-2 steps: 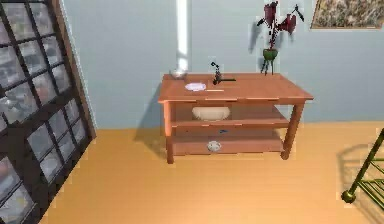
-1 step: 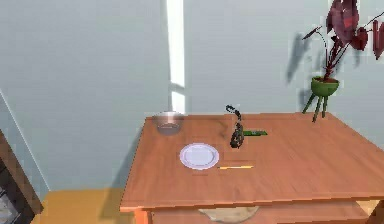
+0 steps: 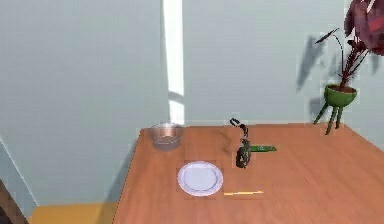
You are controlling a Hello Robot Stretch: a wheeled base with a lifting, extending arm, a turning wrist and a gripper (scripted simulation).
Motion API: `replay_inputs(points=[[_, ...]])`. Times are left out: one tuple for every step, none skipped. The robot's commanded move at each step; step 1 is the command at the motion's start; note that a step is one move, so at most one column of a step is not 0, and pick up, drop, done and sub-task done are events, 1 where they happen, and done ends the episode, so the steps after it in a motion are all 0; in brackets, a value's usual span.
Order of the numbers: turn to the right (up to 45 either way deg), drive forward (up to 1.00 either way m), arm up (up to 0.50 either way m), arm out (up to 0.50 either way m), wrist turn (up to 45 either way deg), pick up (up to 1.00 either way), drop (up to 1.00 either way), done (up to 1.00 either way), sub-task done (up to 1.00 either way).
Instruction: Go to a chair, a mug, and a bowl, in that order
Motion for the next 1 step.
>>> replay_inputs(points=[[0.0,0.00,0.00,0.00,0.0,0.00,0.00,1.00,0.00]])
